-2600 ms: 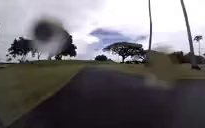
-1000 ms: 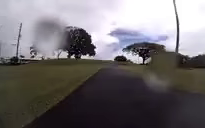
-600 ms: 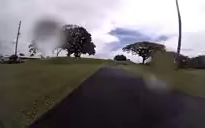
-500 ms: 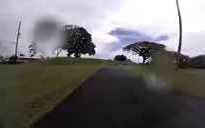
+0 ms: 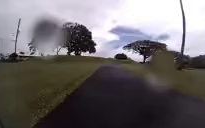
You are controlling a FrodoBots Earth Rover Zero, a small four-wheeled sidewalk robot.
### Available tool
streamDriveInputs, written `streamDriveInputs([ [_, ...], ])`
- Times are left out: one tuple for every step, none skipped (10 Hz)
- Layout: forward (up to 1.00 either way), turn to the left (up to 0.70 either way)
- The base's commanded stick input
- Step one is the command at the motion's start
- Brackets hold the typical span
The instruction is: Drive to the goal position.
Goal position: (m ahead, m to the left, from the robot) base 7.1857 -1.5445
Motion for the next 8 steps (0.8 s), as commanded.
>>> streamDriveInputs([
  [0.85, 0.00],
  [0.85, 0.00],
  [0.85, 0.00],
  [0.85, 0.00],
  [0.85, 0.00],
  [0.85, 0.00],
  [0.85, 0.00],
  [0.85, -0.19],
])
